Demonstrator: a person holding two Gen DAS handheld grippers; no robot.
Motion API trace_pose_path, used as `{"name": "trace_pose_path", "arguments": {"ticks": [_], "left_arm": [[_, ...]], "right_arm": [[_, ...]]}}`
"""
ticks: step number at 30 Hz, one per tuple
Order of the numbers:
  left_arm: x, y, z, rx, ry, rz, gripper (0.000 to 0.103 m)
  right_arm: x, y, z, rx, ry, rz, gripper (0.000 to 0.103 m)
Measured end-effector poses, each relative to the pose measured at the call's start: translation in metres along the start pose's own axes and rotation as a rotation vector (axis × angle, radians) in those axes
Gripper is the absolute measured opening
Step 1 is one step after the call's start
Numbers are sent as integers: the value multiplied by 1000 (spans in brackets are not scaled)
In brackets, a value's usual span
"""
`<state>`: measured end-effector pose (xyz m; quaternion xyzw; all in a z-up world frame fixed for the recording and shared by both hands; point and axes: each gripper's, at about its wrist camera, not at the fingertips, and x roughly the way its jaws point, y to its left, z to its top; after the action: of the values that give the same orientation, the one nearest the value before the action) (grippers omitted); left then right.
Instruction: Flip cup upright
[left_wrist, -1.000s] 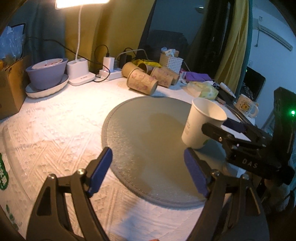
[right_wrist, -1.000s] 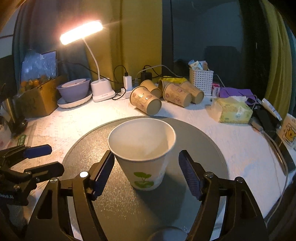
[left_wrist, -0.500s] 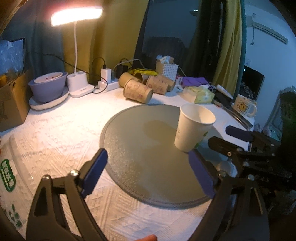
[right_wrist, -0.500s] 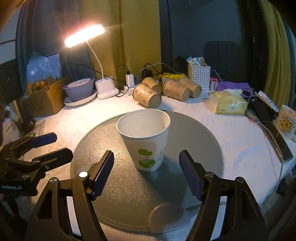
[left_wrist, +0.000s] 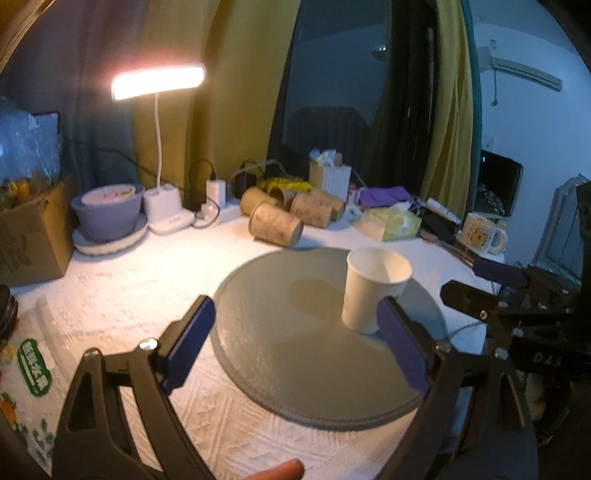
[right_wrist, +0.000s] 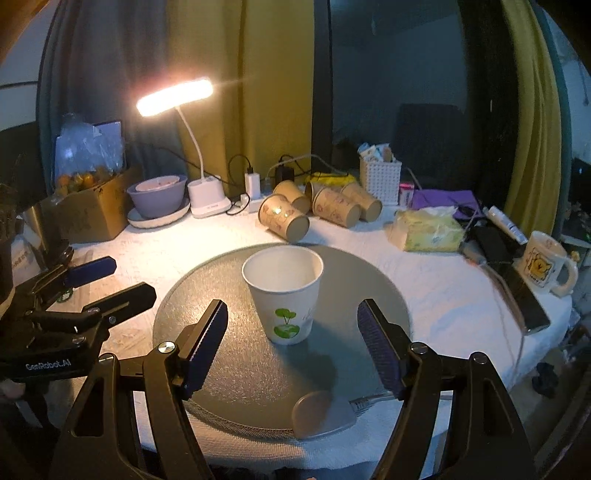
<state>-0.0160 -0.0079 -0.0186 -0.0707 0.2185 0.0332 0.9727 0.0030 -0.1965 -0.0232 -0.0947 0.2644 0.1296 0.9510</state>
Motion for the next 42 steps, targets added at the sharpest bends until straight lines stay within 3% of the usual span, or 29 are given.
{"name": "trace_pose_path", "arguments": {"ticks": [16, 42], "left_arm": [[-24, -11, 15, 50, -100, 26, 90], [-58, -33, 27, 119, -219, -13, 90]], "right_arm": [[-29, 4, 14, -10, -69, -26, 76], [-67, 1, 24, -16, -152, -42, 76]]}}
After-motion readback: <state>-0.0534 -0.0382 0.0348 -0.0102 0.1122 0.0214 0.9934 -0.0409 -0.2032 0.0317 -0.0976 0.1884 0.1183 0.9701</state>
